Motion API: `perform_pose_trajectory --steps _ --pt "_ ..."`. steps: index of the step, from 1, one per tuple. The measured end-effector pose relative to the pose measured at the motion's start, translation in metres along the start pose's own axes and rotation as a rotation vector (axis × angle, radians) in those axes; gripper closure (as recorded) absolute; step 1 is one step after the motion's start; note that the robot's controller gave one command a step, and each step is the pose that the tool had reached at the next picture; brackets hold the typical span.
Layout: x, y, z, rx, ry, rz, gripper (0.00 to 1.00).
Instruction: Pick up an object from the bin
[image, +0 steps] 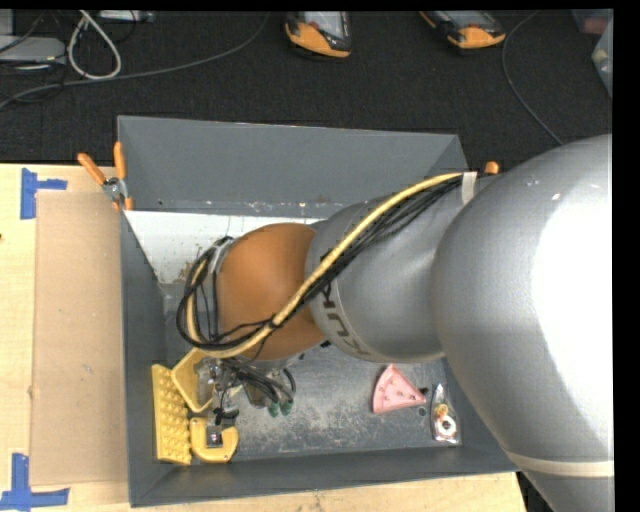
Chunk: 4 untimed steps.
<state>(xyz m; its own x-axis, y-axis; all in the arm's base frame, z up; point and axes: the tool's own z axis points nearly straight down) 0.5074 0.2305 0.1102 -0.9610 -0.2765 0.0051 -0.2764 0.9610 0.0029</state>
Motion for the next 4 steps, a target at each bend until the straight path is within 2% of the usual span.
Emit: perform_pose_trajectory --steps 1,2,3,4 --pt "-0.006 -0.012 0.031 -0.002 -0.008 0.006 0.0" --pt "-0.006 -0.012 0.031 -0.003 -0.006 0.008 0.0" --pt "-0.006 0.007 0.035 -0.001 -0.011 -0.08 0.0" --pt "0.006 0.017 0.037 -0.002 -0.015 -0.095 0.0"
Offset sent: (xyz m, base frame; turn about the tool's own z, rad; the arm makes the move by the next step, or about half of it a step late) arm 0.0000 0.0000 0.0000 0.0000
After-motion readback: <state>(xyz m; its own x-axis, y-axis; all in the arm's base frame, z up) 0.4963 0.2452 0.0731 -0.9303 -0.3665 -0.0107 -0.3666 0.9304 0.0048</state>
